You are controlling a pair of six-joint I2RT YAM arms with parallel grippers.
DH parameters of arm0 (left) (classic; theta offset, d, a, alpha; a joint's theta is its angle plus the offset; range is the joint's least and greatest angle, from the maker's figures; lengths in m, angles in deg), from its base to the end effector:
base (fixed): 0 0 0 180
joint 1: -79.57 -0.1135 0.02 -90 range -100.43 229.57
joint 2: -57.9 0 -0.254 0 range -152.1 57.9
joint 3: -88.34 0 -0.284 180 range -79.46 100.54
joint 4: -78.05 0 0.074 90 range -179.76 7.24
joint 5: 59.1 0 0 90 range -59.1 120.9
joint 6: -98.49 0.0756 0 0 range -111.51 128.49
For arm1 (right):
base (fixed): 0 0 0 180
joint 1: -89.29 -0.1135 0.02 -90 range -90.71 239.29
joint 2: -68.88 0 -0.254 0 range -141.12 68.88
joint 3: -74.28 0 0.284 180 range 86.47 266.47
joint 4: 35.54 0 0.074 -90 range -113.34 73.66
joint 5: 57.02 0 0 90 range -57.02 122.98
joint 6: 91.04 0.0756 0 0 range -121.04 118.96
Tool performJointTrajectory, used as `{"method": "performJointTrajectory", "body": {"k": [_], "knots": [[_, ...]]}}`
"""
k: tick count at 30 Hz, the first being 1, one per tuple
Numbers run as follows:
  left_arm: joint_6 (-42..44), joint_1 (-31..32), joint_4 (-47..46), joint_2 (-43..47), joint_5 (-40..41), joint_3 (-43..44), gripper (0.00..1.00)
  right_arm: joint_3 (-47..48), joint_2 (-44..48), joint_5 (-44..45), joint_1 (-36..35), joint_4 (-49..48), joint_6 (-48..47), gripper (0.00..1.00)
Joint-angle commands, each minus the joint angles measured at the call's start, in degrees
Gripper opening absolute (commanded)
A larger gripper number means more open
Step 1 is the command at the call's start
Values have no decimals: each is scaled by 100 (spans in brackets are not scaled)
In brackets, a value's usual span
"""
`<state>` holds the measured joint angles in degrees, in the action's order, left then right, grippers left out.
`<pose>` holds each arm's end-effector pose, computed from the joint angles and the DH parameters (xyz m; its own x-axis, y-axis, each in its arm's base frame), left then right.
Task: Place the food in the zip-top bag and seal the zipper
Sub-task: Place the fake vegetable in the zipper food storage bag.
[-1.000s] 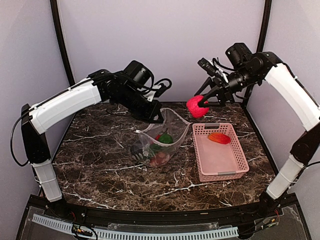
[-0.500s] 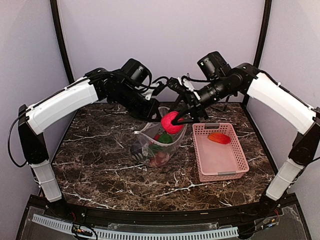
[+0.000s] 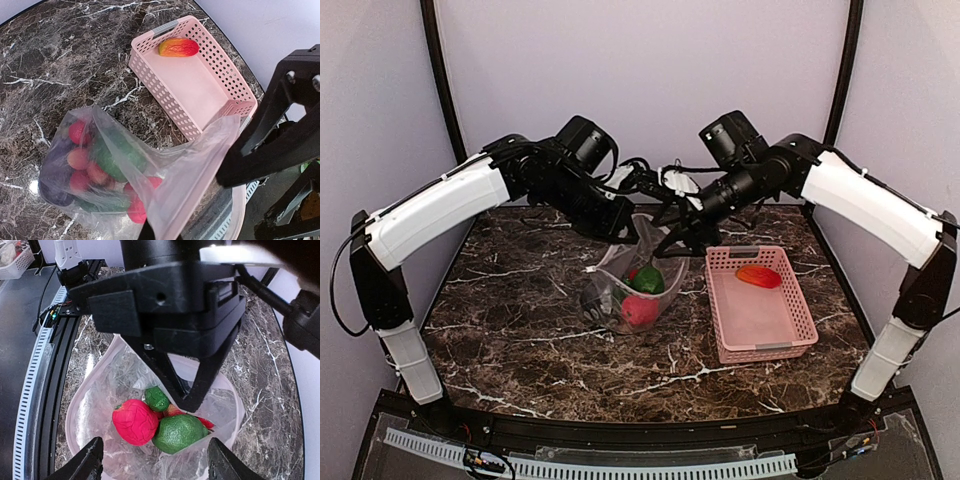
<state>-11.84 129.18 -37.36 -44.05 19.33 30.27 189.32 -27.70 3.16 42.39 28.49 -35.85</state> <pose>0.2767 -0.3487 0.3551 -0.7181 0.3188 -0.6186 0.6283 0.6791 -0.3794 0.2569 0.3296 0.3561 0.0968 -0.6214 -0.7775 -0.9940 -0.0196 -0.1081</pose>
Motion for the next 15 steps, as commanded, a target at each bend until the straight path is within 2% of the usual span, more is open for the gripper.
{"method": "performJointTrajectory", "body": {"k": [1,6,15], "knots": [[39,-16,78,334,23,-117,1,-95,497,254,-33,-95,-41,69],[59,-17,82,323,21,-106,1,-660,980,592,150,-184,-166,68],[58,-47,2,300,-99,-108,1,-2006,1717,296,1280,-363,-206,67]]}}
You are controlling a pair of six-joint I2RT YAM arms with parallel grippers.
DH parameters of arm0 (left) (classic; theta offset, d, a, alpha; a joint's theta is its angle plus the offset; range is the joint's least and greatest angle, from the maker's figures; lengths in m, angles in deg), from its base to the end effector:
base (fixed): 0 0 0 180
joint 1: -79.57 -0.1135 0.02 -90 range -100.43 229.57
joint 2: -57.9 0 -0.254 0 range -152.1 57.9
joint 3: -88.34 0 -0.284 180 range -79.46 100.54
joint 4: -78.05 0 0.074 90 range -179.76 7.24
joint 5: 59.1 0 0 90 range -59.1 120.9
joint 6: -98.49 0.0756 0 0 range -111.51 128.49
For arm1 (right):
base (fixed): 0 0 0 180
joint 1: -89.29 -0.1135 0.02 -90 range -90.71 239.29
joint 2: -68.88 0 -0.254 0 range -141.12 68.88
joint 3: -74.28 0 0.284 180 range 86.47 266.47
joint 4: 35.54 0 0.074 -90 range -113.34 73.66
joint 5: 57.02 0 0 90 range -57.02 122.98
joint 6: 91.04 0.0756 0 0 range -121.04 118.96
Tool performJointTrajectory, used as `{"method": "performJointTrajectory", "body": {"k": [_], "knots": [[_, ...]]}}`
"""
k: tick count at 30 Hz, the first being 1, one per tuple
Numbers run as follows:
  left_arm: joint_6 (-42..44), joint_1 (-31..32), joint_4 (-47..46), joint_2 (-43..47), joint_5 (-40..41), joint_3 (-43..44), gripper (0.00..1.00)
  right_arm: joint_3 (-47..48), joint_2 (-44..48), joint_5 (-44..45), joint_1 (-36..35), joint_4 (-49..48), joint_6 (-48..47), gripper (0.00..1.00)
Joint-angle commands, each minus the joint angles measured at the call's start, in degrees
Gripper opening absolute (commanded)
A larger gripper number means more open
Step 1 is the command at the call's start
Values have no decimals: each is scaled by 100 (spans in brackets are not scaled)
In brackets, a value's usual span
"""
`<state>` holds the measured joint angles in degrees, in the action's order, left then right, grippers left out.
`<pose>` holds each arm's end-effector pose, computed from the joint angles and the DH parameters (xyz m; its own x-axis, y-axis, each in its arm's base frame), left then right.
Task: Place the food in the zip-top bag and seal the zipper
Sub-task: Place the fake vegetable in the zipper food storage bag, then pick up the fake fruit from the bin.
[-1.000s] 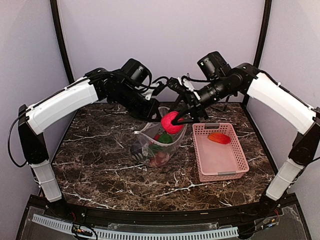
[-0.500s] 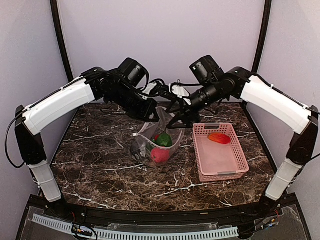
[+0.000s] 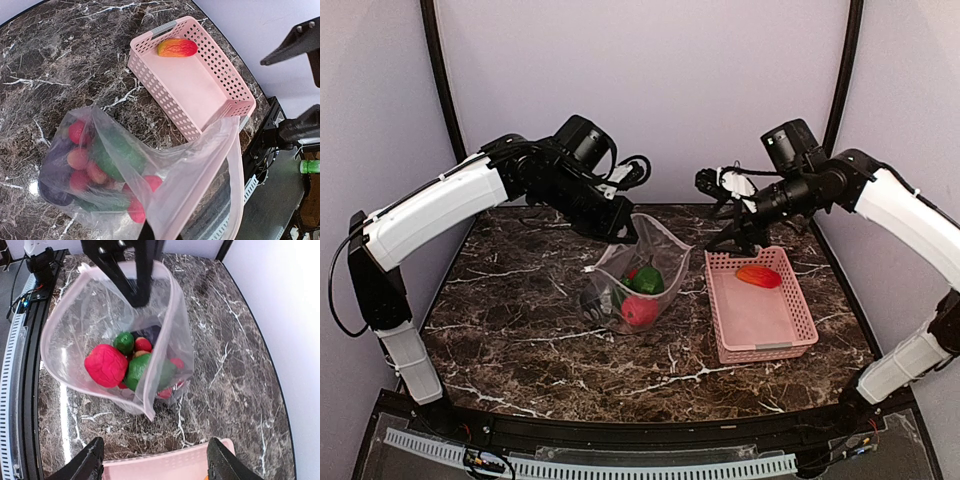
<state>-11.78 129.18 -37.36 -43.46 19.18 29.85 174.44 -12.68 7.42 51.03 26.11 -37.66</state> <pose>0.2749 -0.3469 0.3567 -0.7165 0.3187 -0.6205 0.6306 0.6763 -0.3808 0.2592 0.2459 0.3583 0.0507 -0.6454 -0.7622 -0.9668 0.1597 -0.1995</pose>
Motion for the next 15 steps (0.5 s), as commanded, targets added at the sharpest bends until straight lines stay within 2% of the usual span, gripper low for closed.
{"method": "performJointTrajectory", "body": {"k": [1,3,5,11,15], "knots": [[51,-47,1,236,-84,-67,1,-724,292,-310,618,-170,24,67],[58,-52,6,215,-91,-69,1,-1066,393,-697,1048,-323,129,67],[70,-56,14,195,-111,-62,1,-1296,390,-715,1366,-373,188,67],[99,-80,-35,121,-226,-24,1,-1577,156,-425,1975,-371,241,66],[130,-82,-71,117,-284,-18,1,-1578,-191,133,2191,-322,234,65]]}}
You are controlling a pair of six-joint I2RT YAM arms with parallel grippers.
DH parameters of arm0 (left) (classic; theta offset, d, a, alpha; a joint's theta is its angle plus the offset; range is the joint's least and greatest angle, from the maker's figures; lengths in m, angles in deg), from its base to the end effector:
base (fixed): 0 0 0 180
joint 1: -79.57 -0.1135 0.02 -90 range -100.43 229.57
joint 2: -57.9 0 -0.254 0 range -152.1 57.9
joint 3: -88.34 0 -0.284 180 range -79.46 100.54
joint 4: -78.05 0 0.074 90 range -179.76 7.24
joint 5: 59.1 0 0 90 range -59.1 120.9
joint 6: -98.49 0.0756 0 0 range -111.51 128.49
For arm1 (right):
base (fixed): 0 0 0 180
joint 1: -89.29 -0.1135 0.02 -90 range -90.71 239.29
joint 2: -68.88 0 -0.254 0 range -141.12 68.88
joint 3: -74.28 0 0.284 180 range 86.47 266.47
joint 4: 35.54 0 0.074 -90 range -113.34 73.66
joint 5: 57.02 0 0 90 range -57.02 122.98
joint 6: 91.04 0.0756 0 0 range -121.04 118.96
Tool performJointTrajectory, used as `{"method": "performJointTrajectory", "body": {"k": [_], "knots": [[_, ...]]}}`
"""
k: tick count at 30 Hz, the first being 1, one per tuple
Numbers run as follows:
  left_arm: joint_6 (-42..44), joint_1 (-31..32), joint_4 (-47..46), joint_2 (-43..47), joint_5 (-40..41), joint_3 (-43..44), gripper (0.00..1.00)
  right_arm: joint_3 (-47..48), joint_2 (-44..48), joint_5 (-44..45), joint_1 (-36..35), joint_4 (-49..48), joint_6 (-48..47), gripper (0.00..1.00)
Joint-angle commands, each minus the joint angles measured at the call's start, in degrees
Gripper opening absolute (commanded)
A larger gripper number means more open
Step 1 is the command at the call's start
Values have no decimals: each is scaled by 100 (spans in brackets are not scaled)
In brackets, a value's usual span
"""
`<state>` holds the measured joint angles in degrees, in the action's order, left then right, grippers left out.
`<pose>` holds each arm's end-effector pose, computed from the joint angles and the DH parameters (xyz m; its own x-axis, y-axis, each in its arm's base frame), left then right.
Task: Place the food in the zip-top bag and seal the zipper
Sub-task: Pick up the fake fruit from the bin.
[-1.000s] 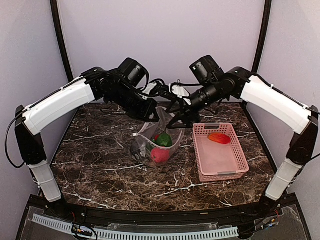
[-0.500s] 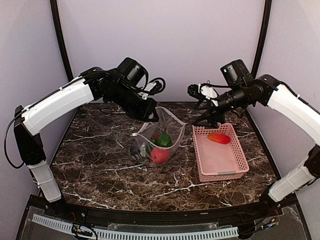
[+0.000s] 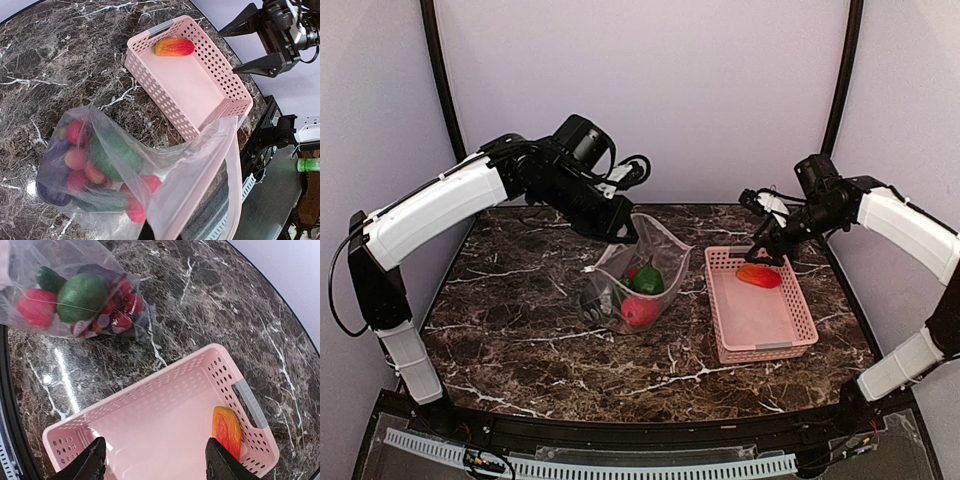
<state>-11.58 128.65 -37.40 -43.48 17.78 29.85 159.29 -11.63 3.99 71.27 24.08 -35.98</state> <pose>0.2767 -0.3454 0.3569 -0.7196 0.3199 -0.6163 0.6336 0.6656 -0.3943 0.3133 0.1404 0.2714 -0.3336 -0.6353 -0.6965 -0.8847 0.4662 -0.0016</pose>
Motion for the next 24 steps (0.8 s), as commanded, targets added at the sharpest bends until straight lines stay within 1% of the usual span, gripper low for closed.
{"method": "performJointTrajectory", "body": {"k": [1,3,5,9,13,16,24], "knots": [[119,-30,-57,119,-163,-17,1,-124,-380,738,191,-169,40,65],[159,-32,-30,122,-172,-60,1,-346,-535,1535,205,-538,66,64],[196,-36,-13,119,-177,-90,1,-476,-715,1997,249,-785,75,62],[223,-40,-11,91,-228,-92,1,-522,-1098,2176,357,-1055,139,62],[211,-39,-34,69,-260,-84,1,-491,-1487,2646,367,-1281,83,61],[184,-39,-26,44,-307,-101,1,-411,-1729,2838,369,-1323,-7,60],[179,-41,-3,-6,-326,-158,1,-303,-2222,2856,396,-1401,4,60]]}}
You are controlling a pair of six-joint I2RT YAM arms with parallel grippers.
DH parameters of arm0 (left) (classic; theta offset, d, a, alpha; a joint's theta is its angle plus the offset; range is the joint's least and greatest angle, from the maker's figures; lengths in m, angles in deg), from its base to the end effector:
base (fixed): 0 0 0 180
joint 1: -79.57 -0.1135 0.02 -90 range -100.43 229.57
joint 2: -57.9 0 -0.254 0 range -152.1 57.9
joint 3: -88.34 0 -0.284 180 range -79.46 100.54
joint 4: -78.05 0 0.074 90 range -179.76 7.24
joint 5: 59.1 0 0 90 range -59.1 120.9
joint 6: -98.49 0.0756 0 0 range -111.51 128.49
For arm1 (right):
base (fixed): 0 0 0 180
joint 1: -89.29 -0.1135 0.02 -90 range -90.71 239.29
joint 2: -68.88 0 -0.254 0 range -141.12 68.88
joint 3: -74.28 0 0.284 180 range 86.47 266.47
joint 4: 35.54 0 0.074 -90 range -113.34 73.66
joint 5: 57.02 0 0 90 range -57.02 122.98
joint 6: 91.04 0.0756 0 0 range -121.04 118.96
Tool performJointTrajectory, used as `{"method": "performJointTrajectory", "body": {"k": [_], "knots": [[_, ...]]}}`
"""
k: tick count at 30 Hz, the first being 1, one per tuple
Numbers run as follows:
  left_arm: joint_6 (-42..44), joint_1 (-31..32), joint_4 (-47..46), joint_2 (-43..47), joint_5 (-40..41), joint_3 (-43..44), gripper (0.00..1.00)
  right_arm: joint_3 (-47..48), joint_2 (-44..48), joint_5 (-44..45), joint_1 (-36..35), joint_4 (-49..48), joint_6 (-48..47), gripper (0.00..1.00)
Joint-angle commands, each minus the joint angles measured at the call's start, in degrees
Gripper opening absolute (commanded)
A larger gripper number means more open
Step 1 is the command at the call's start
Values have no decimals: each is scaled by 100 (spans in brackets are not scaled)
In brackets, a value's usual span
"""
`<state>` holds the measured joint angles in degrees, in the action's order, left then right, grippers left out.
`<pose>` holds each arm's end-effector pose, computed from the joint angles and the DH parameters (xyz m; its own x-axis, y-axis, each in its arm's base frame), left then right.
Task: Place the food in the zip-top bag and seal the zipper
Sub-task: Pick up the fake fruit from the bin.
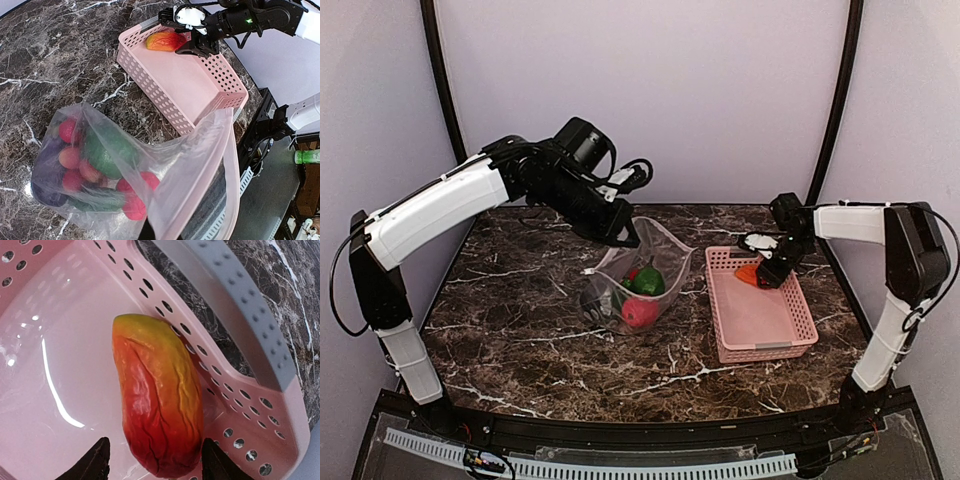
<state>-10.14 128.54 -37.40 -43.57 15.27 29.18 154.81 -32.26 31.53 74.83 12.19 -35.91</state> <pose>0.2747 -0.3467 0.3525 -0.7131 0.3509 -0.6069 0.6578 0.6342 -0.4063 0.3773 0.0993 0.1237 -0.5905 -0.7425 -0.3163 -0.7267 0.6596 -0.1917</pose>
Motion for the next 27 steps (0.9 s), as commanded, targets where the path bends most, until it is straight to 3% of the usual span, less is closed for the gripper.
{"method": "performJointTrajectory", "body": {"k": [1,7,12,20,27], "knots": [[35,-28,-5,-5,-94,-89,1,137,-210,101,37,-235,-2,60],[26,-36,23,-31,-133,-74,1,102,-469,2,40,-266,7,52],[28,-31,38,-31,-132,-102,1,197,-387,-78,40,-67,77,33],[26,-29,6,-31,-149,-151,1,16,700,-662,31,131,110,32],[35,-32,-40,-84,-165,-122,1,69,2068,-2169,6,517,47,32]]}}
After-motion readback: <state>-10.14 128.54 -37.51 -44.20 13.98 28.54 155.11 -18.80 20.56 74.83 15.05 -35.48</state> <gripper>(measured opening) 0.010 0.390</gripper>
